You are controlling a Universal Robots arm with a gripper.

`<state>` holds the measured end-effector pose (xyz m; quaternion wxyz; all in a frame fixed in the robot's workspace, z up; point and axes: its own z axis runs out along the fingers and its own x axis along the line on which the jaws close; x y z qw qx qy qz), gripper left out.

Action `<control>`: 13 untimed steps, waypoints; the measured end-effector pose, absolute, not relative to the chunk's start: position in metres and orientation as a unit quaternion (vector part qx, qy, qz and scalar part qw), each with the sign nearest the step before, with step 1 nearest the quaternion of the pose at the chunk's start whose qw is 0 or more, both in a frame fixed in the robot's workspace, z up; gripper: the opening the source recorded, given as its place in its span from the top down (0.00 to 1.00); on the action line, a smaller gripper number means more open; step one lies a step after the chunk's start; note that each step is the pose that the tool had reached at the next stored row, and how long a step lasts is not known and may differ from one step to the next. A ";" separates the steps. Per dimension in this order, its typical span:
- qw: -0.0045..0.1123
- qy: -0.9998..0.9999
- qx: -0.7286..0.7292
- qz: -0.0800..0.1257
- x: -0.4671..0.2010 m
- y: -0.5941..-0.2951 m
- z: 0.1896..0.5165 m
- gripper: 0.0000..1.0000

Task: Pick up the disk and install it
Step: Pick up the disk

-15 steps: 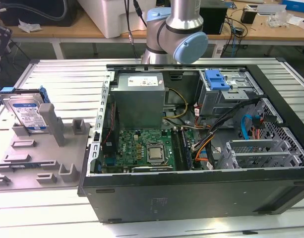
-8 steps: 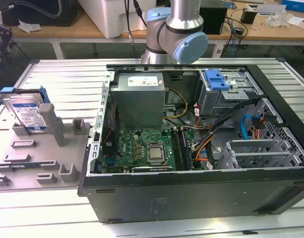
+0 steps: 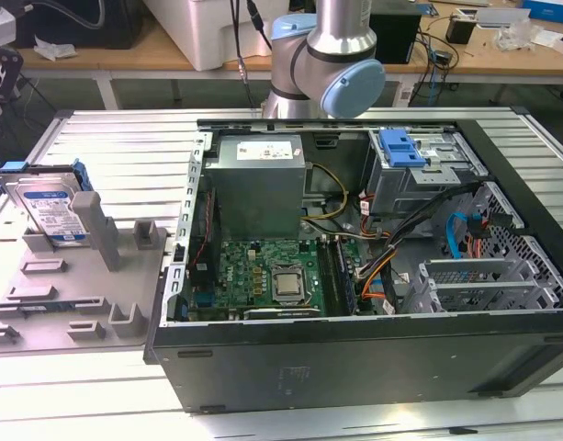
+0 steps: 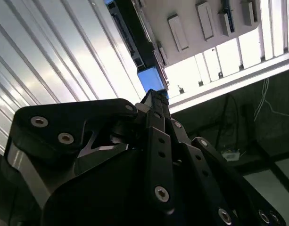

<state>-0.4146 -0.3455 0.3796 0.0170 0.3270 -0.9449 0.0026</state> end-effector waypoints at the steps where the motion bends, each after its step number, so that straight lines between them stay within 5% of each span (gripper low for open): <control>1: 0.017 -0.943 0.332 0.003 -0.415 -0.346 0.380 0.89; 13: 0.016 -0.880 0.475 0.005 -0.415 -0.346 0.377 0.89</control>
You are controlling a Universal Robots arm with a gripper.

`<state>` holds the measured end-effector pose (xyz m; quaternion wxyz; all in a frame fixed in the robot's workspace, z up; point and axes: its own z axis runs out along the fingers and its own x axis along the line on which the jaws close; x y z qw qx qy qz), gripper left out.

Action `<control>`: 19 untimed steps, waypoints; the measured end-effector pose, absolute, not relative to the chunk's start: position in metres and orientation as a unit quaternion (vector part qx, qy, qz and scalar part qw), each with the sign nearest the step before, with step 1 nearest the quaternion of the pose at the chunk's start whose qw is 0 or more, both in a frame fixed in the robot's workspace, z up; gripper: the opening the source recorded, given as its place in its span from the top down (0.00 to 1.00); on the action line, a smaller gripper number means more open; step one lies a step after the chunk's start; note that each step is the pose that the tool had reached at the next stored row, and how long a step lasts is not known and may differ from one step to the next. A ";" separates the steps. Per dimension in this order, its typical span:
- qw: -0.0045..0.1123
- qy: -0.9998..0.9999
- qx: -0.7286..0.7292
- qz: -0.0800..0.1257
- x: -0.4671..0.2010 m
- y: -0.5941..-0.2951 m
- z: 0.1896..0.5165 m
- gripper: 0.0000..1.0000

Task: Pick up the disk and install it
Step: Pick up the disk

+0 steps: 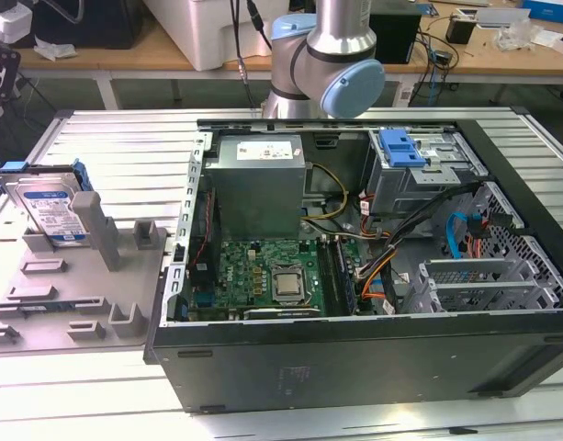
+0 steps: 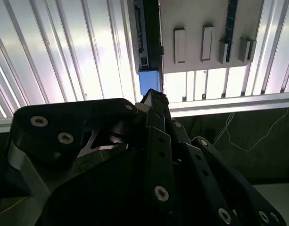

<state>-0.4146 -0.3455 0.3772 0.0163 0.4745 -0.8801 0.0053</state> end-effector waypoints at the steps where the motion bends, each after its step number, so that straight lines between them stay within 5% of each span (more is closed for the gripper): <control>1: 0.016 -0.876 0.482 0.005 -0.415 -0.346 0.377 0.89; 19: 0.015 -0.758 0.652 0.009 -0.415 -0.346 0.373 0.89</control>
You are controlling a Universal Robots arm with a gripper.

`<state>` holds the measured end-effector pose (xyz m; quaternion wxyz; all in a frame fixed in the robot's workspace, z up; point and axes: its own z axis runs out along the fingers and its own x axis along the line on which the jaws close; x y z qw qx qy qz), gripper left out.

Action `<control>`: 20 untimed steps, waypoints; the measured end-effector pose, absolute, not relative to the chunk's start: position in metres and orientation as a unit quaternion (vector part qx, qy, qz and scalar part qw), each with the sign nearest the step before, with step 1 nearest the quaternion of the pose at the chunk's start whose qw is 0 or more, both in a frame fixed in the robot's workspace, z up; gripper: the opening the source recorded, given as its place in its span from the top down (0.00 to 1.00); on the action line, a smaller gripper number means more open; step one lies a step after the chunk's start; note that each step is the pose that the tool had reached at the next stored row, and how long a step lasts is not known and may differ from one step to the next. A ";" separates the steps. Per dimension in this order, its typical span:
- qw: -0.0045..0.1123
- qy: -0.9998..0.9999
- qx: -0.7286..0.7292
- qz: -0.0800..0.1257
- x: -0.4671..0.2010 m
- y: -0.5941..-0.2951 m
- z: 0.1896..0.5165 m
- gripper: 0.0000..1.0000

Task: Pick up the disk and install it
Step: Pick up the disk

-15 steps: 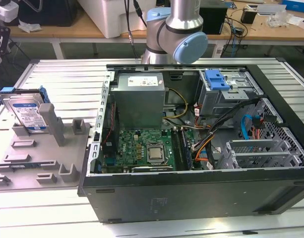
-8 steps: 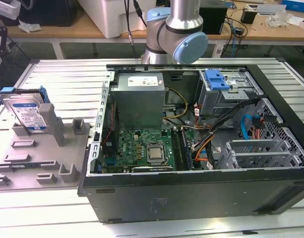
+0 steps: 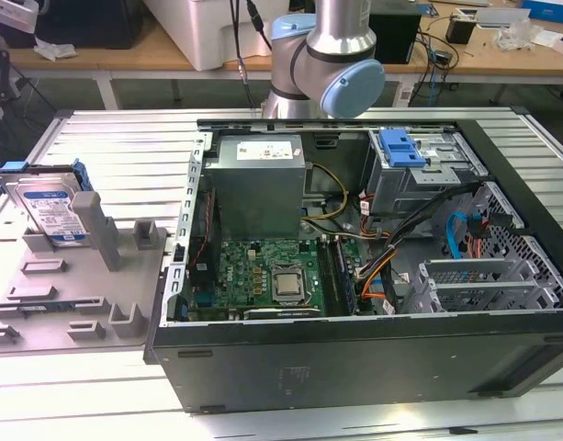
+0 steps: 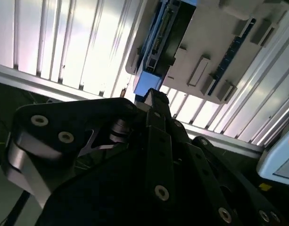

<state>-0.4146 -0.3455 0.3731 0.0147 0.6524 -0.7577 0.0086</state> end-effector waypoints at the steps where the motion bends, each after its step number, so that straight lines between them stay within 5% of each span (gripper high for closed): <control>1: 0.015 -0.746 0.666 0.009 -0.415 -0.346 0.373 0.89; 20: 0.013 -0.650 0.760 0.011 -0.415 -0.346 0.369 0.89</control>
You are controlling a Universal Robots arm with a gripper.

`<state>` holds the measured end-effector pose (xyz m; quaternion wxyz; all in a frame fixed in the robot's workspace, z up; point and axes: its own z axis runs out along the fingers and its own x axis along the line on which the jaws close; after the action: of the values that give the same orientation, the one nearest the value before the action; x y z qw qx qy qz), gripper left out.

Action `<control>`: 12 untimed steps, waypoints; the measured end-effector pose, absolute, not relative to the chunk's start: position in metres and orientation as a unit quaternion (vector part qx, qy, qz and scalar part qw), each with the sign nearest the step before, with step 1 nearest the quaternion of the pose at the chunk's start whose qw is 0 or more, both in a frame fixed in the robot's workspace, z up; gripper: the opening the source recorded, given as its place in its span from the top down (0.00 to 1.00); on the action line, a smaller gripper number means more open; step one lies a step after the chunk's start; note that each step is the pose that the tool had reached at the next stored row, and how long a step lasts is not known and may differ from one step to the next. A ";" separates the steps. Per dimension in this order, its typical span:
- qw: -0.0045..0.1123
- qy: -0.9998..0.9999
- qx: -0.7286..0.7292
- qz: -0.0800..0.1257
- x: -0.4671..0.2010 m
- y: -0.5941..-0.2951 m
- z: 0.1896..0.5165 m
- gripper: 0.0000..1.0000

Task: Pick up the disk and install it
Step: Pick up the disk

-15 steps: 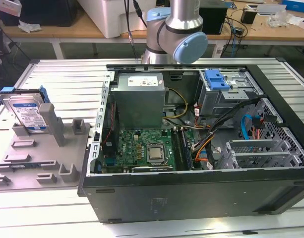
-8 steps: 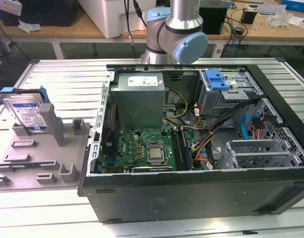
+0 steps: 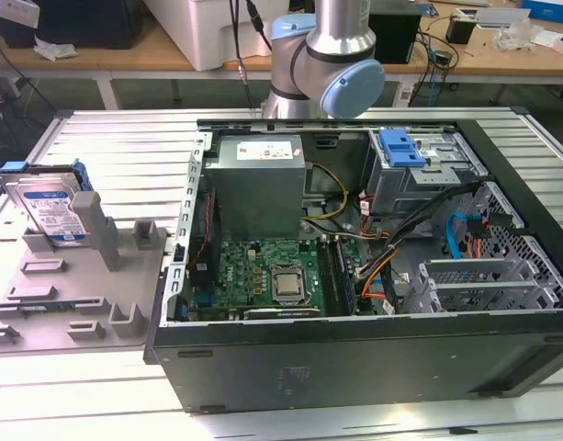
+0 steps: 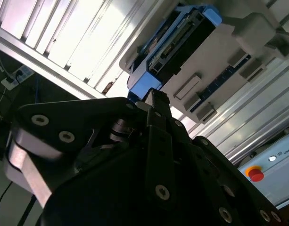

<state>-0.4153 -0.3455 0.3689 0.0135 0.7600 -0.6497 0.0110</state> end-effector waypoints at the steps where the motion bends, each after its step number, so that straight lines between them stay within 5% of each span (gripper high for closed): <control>1: 0.013 -0.650 0.759 0.011 -0.415 -0.346 0.369 0.89; 7: 0.014 -0.663 0.748 0.011 -0.416 -0.346 0.369 0.89; 11: 0.014 -0.667 0.745 0.011 -0.416 -0.346 0.369 0.64; 12: 0.014 -0.667 0.744 0.011 -0.416 -0.346 0.369 0.64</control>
<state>-0.4163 -0.3462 0.3689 0.0136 0.7444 -0.6675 0.0107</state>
